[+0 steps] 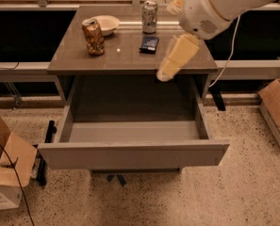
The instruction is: Place orange can into top drawer
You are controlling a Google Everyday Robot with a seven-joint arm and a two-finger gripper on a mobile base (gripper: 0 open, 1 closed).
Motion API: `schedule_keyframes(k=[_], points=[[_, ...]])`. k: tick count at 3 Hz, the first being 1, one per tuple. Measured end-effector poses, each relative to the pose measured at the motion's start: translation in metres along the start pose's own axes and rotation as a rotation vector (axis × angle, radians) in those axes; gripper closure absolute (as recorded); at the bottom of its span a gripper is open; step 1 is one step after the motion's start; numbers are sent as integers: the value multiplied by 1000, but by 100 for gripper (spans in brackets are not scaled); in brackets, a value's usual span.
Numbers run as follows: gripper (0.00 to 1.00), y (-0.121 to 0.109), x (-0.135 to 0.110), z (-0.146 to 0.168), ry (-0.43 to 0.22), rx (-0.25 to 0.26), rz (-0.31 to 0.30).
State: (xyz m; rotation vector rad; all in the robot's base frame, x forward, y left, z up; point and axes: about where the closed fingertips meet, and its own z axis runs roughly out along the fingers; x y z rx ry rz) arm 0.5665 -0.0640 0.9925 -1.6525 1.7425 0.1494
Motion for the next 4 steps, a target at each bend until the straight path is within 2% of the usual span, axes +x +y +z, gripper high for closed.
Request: schedule_keyframes(k=[1,2,3,4], points=[[0,-37,-18,54,-99,15,-20],[0,-68,-21,116,-154,-8,-15],[0,-68,-21,116,-154,-8,-15],[0,-75,-31,150,-233,36,44]])
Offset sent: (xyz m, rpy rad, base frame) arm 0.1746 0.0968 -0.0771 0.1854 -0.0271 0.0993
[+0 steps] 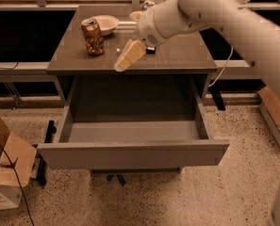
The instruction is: Place orange can into top drawer
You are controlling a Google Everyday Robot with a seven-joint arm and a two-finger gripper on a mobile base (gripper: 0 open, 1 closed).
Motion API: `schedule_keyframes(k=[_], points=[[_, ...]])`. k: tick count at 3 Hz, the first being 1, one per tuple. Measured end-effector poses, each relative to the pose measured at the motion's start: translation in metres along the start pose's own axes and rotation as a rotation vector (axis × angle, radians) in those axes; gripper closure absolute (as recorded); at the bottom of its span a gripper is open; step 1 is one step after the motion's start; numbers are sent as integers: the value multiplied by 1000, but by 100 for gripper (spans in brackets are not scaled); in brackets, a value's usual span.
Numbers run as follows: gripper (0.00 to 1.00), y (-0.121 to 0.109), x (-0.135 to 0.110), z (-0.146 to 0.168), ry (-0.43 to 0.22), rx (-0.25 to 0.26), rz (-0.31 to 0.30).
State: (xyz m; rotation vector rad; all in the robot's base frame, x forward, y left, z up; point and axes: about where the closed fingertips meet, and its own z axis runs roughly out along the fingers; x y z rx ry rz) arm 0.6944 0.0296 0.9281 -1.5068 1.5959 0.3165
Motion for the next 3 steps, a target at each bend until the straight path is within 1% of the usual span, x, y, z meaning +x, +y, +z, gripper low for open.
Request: schedule_keyframes(k=[1,2,3], points=[[0,-18,3,55,-103,48,76],[0,-37,5,102,-183,88,147],[0,-64,-2,139,-266,129,197]])
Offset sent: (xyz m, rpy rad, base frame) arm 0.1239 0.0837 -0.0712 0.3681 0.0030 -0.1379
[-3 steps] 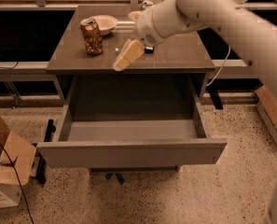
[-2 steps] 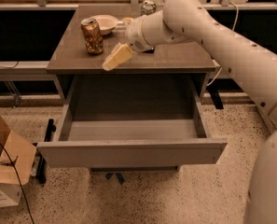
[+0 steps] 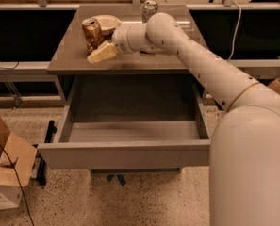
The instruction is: Place orange can into top drawer
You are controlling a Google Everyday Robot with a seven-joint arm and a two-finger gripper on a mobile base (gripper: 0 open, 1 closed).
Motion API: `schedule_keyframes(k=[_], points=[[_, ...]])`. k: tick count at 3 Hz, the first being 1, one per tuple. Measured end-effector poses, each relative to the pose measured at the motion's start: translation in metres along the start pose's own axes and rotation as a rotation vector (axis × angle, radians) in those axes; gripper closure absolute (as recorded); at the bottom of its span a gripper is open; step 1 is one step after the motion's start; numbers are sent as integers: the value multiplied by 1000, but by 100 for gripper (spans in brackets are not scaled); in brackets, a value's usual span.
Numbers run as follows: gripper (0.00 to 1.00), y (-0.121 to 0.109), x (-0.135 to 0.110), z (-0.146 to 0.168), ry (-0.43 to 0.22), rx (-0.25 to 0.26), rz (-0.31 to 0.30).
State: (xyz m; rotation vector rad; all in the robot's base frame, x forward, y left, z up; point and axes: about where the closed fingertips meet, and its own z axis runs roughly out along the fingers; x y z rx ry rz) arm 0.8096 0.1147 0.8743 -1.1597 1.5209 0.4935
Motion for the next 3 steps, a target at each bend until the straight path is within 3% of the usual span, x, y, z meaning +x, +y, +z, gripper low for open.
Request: schedule_keyframes(k=[1,3], points=[[0,-9,-5,20,-47,14,25],[42,-10,-18,49,-108,11,56]])
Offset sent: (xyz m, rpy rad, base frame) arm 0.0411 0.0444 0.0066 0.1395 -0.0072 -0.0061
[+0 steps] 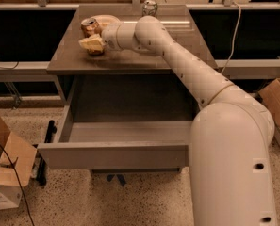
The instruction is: Place orange can into top drawer
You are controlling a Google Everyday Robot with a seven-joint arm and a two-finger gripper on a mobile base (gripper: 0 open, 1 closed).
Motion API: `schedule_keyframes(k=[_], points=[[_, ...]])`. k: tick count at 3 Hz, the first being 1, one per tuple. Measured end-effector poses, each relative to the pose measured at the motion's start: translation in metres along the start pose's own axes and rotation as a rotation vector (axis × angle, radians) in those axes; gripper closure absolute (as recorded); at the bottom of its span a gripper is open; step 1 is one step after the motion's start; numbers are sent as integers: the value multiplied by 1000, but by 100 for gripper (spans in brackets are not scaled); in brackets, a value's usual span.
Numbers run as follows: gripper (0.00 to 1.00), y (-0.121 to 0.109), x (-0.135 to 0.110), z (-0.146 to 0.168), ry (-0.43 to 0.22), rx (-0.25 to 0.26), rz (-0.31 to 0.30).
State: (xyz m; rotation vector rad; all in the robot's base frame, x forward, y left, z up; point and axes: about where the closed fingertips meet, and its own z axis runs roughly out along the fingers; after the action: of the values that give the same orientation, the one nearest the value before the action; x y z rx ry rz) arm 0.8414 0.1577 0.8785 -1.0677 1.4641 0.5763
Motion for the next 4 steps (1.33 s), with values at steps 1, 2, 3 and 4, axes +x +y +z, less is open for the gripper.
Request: schedule_keyframes(k=[1,2,3,4], points=[[66,-3,-4,-9,0,25,-1],[95,4,-25,-54,21,13,-51],[100,29,-50,-122,61,-13,-107],[100,78,-50,-201,111,-69,-64]])
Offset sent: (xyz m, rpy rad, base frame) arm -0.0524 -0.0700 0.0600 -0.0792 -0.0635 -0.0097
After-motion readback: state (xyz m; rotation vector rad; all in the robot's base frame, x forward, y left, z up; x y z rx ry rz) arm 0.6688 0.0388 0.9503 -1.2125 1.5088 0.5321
